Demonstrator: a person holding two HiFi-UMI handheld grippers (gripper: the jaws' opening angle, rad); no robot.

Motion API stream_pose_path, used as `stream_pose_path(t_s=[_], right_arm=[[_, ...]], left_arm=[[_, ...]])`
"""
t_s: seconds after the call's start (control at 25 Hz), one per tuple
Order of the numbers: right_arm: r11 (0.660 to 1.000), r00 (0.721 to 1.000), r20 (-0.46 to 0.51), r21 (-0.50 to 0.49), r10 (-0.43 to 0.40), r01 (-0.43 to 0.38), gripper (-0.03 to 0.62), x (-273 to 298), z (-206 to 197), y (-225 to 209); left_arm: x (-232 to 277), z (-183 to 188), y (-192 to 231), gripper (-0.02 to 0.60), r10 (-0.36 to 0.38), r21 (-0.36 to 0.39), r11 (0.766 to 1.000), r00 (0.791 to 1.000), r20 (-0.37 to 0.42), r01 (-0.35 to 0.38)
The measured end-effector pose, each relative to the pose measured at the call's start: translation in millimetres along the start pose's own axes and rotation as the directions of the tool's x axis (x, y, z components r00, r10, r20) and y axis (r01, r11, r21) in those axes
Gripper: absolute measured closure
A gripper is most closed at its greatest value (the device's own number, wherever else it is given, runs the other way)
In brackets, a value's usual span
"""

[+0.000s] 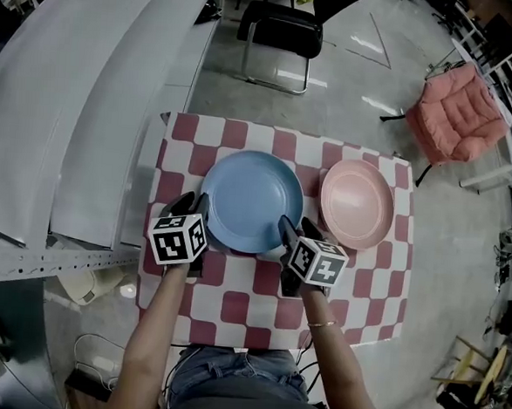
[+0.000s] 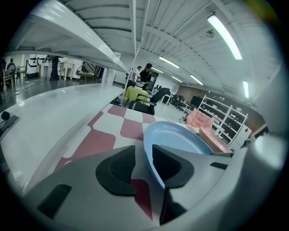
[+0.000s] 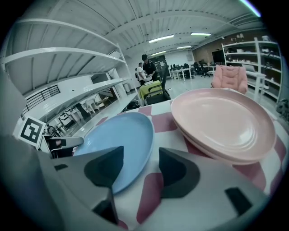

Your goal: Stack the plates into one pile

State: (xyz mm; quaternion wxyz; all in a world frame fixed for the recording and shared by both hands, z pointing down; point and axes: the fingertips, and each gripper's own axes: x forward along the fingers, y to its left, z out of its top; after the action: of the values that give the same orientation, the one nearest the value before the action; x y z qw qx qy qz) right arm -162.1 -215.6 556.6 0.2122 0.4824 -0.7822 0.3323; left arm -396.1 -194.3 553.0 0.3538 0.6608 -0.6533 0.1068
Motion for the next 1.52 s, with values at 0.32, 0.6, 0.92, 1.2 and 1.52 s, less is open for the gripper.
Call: stream_pose_path(t_s=[0.32, 0.6, 0.92, 1.2, 1.52], right_arm=[[0.999, 0.999, -0.018, 0.02, -0.032, 0.032, 0.359, 11, -4, -6], [0.999, 0.999, -0.033, 0.012, -0.033, 0.033, 0.388, 16, -5, -5], [1.0, 0.999, -0.03, 0.007, -0.028, 0.029, 0.418, 12, -3, -1], [1.0, 1.0, -0.007, -0.011, -0.019, 0.019, 0.418, 1, 5, 5], [0.998, 0.999, 0.043, -0.059, -0.003, 0.005, 0.418, -21, 12, 11]], left_arm=[[14, -7, -4, 0.454, -0.027, 0.007, 1.0, 0.999, -0.038, 0.027], [19, -7, -10, 0.462, -0.038, 0.029, 0.999, 0.998, -0.055, 0.04], [17, -8, -11, 0.479, -0.026, 0.034, 0.999, 0.998, -0.061, 0.028], [4, -1, -14, 0.491, -0.009, 0.045, 0.999, 0.999, -0.033, 0.01], [-18, 9, -24, 0.506, 0.011, 0.048, 0.999, 0.999, 0.033, -0.013]])
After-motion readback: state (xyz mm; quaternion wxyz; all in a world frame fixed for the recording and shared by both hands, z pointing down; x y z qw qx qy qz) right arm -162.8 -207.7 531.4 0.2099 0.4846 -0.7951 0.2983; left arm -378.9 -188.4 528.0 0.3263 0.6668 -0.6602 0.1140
